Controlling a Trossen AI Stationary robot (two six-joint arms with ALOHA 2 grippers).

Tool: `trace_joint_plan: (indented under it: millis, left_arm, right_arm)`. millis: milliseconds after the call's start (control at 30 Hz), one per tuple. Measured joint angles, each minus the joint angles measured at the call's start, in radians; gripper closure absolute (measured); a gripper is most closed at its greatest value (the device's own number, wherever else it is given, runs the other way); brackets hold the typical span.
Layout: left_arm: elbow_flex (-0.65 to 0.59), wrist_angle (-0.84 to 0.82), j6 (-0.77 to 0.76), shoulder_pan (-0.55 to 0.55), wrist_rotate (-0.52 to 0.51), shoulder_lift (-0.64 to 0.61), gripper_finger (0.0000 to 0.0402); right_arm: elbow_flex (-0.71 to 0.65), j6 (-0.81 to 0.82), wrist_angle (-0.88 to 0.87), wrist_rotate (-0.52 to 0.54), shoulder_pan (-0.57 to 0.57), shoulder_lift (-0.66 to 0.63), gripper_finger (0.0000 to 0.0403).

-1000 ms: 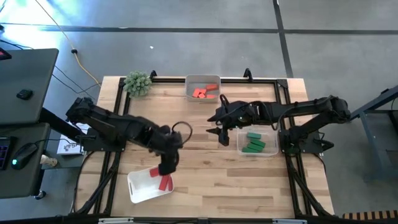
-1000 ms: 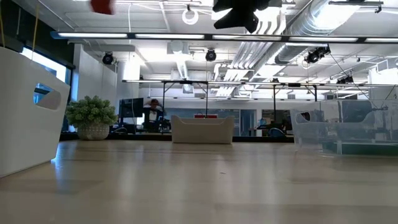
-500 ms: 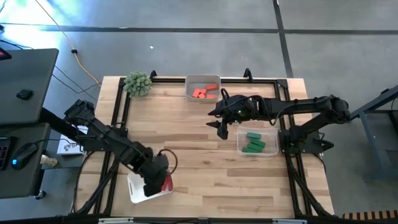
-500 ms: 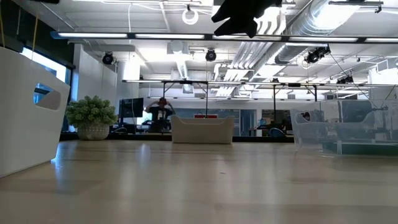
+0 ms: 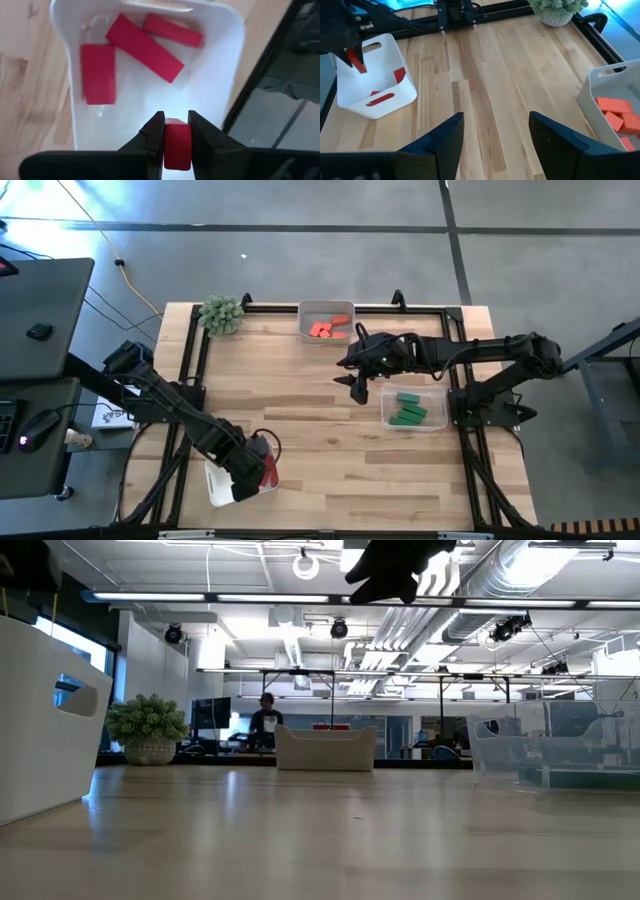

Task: Sort & place blocks by color
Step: Put the red wooden block into the white bin, then return to Home Position

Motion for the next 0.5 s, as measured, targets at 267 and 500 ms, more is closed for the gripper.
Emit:
trace_joint_plan:
  millis: [267,500]
  left_arm:
    - [-0.044,-0.006,-0.019,0.016,0.01,0.0,0.0323]
    - [-0.05,-0.006,-0.02,0.017,0.028,0.0,0.0296]
  right_arm:
    - [0.0,0.0,-0.012,0.0,0.0,0.0,0.0192]
    - [0.0,-0.009,-0.034,0.0,0.0,0.0,0.0192]
